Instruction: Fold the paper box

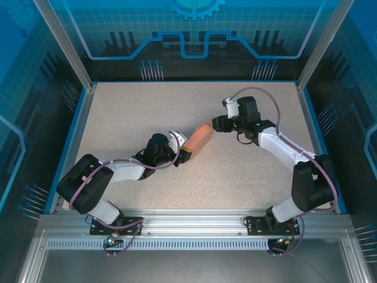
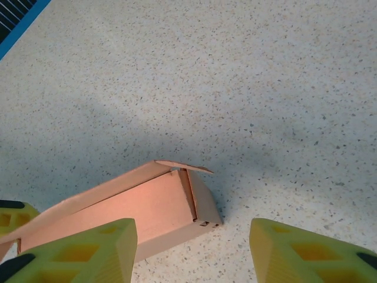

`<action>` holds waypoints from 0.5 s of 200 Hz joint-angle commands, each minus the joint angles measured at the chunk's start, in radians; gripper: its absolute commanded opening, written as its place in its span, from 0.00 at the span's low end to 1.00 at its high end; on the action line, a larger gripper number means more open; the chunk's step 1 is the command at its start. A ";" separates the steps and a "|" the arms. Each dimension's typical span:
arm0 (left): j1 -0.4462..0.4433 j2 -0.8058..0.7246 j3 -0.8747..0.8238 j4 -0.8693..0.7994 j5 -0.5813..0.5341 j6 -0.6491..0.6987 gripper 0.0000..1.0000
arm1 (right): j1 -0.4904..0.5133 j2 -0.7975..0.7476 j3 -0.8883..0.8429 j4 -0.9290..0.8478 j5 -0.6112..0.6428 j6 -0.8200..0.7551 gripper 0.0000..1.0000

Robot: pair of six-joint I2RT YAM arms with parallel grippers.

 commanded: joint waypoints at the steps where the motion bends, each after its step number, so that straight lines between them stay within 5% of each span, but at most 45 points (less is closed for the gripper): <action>1: 0.002 0.023 0.017 -0.007 0.008 0.029 0.47 | -0.012 -0.029 -0.014 0.013 -0.063 -0.093 0.54; 100: 0.010 0.014 0.024 -0.019 0.005 0.033 0.37 | -0.045 0.042 0.026 0.013 -0.147 -0.531 0.53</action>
